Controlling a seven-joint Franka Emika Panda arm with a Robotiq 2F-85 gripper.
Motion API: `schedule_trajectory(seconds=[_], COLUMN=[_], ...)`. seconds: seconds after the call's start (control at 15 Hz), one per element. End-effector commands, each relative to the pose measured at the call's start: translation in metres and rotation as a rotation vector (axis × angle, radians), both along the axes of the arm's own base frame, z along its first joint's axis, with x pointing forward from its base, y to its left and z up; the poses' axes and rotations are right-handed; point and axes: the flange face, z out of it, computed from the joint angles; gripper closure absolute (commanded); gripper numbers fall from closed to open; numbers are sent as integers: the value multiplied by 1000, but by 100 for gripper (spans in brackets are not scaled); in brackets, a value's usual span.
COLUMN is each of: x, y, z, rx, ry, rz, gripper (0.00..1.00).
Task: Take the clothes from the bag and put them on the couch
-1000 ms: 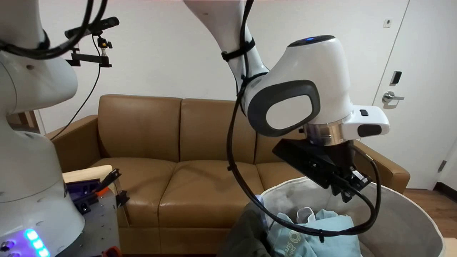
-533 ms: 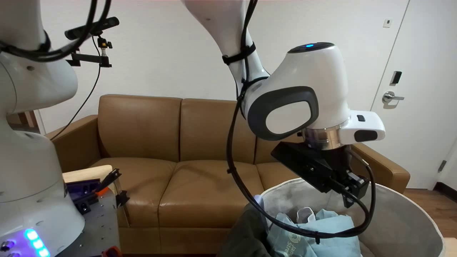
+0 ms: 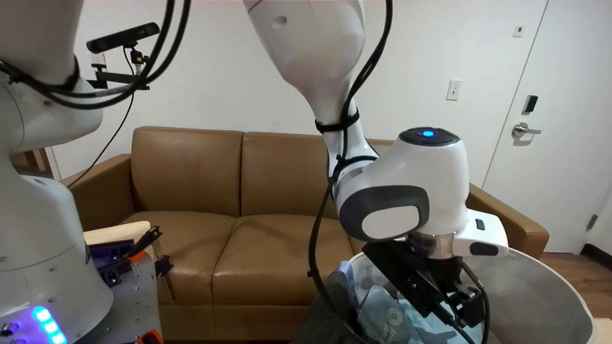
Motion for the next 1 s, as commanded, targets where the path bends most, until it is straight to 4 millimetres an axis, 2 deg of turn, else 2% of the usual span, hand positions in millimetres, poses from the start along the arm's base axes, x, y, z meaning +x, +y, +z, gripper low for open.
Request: schedule_trajectory(seconds=[0.0,0.27,0.33,0.47,0.67,0.93], x=[6,3,2,3,8,24], y=[-10,-14,-16,-18,-19,-16], z=[-41,-80,-86,-91,-83,-50], rx=[-24,-41,-39,-48,-52,-45], ry=[-29,-30,-28,-27,-41,-88], rz=[73,118,121,126,119,108], gripper=[0,0,25,32,53,78])
